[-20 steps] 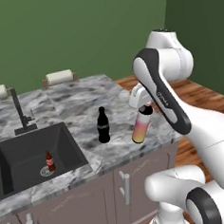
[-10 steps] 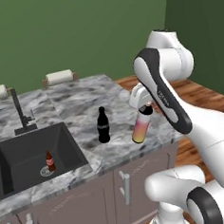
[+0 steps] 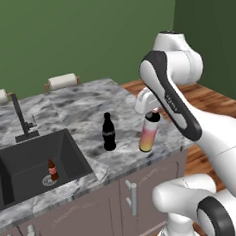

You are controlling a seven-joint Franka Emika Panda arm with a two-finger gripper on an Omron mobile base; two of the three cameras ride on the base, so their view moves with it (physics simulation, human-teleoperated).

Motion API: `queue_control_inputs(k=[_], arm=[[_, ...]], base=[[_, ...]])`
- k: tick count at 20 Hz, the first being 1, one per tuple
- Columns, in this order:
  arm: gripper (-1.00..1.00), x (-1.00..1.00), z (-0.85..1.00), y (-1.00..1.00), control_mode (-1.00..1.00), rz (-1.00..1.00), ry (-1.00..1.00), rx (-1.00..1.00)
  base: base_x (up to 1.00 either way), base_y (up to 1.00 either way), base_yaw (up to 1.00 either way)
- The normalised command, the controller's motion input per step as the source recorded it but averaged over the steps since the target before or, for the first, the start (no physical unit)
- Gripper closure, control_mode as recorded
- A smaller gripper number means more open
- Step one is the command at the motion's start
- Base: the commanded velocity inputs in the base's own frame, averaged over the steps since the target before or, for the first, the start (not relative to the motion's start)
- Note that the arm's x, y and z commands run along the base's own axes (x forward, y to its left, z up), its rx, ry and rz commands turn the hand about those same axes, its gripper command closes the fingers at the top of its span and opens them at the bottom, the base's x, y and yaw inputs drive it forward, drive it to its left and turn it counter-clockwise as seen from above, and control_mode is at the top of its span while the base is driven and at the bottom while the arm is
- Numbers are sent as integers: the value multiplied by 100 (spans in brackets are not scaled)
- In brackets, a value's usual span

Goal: Place the large bottle from the dining counter next to the other large bottle outside the sink, and place the small bottle from the dining counter next to the other small bottle inside the sink.

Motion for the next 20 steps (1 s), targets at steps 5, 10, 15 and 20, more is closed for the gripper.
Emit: queue_control_inputs(k=[5,10,15,20], arm=[[100,7,0,30,-100,-16,14,-1],[100,29,-25,27,-100,-21,2,0],[100,35,-26,23,-100,-17,-3,0],[100,25,-36,6,-100,-21,-8,0]], base=[[0,0,0],[0,0,0],[0,0,0],[0,0,0]])
